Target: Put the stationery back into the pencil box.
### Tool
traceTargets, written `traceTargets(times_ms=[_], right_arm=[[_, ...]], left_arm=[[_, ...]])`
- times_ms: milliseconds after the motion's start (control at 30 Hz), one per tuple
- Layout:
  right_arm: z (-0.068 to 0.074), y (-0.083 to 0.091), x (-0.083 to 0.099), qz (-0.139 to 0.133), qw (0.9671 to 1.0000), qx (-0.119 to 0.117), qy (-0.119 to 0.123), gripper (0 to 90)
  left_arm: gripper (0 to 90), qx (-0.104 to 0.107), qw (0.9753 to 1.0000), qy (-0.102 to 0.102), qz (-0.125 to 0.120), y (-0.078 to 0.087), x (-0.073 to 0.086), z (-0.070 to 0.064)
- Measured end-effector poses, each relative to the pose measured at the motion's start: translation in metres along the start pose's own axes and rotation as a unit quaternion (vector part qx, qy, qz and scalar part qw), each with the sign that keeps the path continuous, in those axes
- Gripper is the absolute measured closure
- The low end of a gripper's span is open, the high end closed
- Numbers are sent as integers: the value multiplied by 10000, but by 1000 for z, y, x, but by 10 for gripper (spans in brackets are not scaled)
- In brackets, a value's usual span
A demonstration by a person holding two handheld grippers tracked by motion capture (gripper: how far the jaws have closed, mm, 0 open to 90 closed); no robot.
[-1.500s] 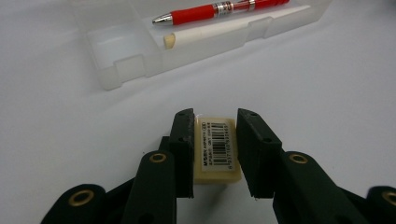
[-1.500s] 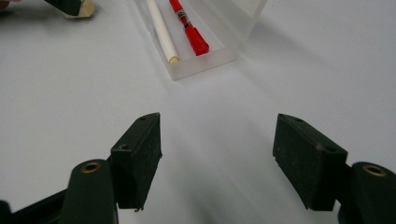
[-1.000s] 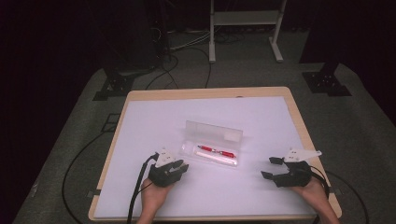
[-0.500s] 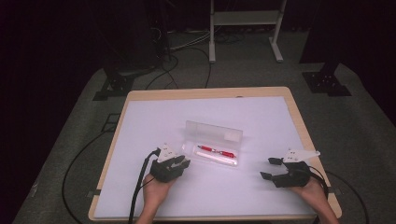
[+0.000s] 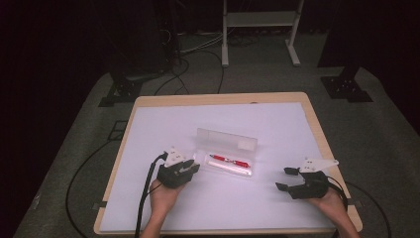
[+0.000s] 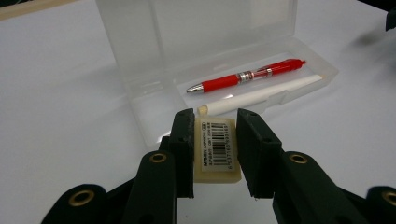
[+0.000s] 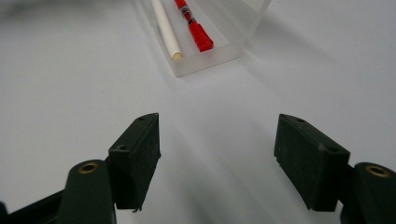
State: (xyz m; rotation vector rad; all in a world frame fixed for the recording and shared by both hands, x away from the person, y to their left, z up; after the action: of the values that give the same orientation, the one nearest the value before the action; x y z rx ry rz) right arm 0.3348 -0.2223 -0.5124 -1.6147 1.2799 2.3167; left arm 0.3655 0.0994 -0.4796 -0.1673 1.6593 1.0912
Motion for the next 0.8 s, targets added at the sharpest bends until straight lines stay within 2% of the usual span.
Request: traceTargets(times_ms=[233, 500, 800], right_arm=[[0, 1, 0, -27, 10000, -13, -43, 303], [2, 1, 0, -16, 10000, -8, 7, 302], [2, 2, 0, -37, 10000, -10, 7, 302]], left_arm=[[684, -16, 10000, -5, -23, -2, -6, 3], [685, -57, 9999, -82, 63, -10, -13, 9], [685, -105, 9999, -20, 91, -19, -19, 14]])
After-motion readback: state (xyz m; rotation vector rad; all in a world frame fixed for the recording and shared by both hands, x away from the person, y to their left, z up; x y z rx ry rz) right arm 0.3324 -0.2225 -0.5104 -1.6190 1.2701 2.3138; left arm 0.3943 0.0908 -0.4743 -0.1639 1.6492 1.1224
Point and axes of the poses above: each handheld gripper's, and its own axes: y roughly backward along the jaws, x roughly out of its underside, z roughly to its left, the point moved 9 cm from there along -y, roughly forward along the jaws, and after that the axes turned 3 degrees about -y, right-handed, at the moved point
